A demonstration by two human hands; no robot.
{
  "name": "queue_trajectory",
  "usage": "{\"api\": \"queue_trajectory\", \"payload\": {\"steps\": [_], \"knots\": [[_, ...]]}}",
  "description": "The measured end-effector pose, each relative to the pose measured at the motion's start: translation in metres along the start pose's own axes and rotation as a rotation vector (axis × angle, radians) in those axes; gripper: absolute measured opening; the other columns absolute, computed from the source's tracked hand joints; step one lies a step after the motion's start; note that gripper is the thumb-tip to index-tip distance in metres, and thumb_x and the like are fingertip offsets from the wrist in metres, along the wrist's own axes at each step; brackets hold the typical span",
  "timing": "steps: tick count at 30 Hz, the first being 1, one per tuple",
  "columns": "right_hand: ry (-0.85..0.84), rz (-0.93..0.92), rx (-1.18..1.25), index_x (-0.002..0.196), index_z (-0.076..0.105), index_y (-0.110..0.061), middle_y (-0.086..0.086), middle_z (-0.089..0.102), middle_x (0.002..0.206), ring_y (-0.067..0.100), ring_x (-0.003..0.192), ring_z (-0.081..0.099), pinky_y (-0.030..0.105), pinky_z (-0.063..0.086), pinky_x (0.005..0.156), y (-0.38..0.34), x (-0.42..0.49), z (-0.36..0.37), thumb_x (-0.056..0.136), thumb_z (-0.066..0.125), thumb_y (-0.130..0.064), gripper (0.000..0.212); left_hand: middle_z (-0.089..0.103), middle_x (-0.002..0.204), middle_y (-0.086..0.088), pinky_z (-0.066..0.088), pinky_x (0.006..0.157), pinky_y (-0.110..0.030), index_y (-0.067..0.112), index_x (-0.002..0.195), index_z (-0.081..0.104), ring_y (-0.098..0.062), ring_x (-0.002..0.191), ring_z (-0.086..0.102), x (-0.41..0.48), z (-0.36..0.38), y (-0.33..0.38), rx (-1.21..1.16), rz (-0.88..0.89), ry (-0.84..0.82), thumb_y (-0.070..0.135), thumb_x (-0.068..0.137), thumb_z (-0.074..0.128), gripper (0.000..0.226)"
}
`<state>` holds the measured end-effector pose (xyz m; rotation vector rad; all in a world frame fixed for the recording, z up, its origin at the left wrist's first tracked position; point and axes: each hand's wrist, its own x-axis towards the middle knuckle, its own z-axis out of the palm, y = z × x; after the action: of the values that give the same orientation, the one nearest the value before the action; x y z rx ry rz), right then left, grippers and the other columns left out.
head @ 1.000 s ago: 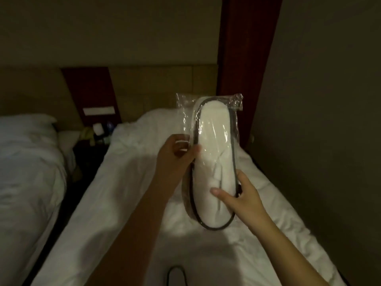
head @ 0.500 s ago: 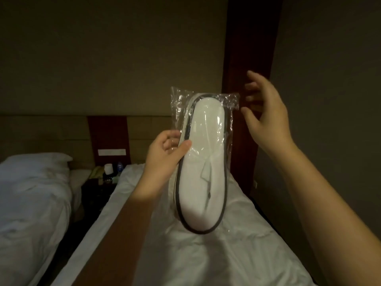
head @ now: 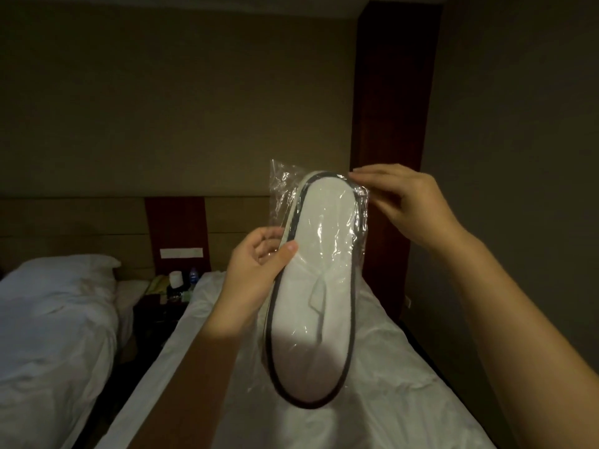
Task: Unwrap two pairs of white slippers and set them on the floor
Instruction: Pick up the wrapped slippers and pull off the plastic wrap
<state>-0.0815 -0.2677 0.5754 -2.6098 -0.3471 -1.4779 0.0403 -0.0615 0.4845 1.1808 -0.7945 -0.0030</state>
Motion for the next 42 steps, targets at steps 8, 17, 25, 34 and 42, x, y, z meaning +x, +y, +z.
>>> {"api": "queue_trajectory", "payload": {"steps": [8, 17, 25, 34, 42], "knots": [[-0.343, 0.163, 0.087, 0.116, 0.066, -0.030, -0.012, 0.065, 0.120, 0.000, 0.114, 0.059, 0.018, 0.044, 0.100, -0.012, 0.005, -0.044, 0.093, 0.059, -0.018, 0.027, 0.074, 0.097, 0.001, 0.058, 0.074, -0.028, 0.033, 0.098, 0.068, -0.018, 0.092, 0.071, -0.010, -0.007, 0.002, 0.063, -0.047, -0.024, 0.022, 0.079, 0.072, 0.023], [0.170, 0.172, 0.089, 0.123, 0.057, -0.018, -0.010, 0.059, 0.118, 0.011, 0.109, 0.059, 0.030, 0.051, 0.092, -0.036, 0.001, -0.022, 0.083, 0.061, -0.004, 0.043, 0.073, 0.099, 0.000, 0.059, 0.078, -0.031, 0.028, 0.102, 0.066, -0.018, 0.092, 0.070, -0.020, 0.003, 0.010, 0.091, -0.028, -0.049, 0.020, 0.080, 0.071, 0.024], [-0.049, 0.089, 0.024, 0.098, 0.075, -0.021, -0.015, 0.068, 0.089, 0.003, 0.086, 0.064, 0.031, 0.057, 0.080, -0.044, 0.009, -0.012, 0.087, 0.066, -0.024, 0.014, 0.073, 0.099, 0.003, 0.059, 0.079, -0.031, 0.028, 0.102, 0.066, -0.017, 0.092, 0.070, -0.029, -0.002, 0.007, 0.135, -0.047, -0.084, 0.019, 0.081, 0.069, 0.023], [0.245, 0.371, 0.048, 0.095, 0.062, -0.019, -0.007, 0.065, 0.092, 0.014, 0.084, 0.063, 0.037, 0.055, 0.075, -0.032, 0.003, -0.016, 0.082, 0.069, -0.006, 0.020, 0.073, 0.103, 0.007, 0.054, 0.090, -0.031, 0.030, 0.100, 0.067, -0.007, 0.100, 0.066, -0.038, -0.013, 0.013, 0.230, -0.040, -0.076, 0.017, 0.080, 0.071, 0.024], [-0.192, 0.267, -0.028, 0.091, 0.069, -0.033, -0.019, 0.067, 0.081, 0.001, 0.080, 0.065, 0.026, 0.053, 0.068, -0.052, 0.006, -0.034, 0.073, 0.080, -0.033, 0.021, 0.073, 0.102, 0.005, 0.055, 0.087, -0.032, 0.028, 0.101, 0.068, -0.012, 0.099, 0.068, -0.039, -0.014, 0.013, 0.222, -0.043, -0.079, 0.019, 0.077, 0.073, 0.027]]}}
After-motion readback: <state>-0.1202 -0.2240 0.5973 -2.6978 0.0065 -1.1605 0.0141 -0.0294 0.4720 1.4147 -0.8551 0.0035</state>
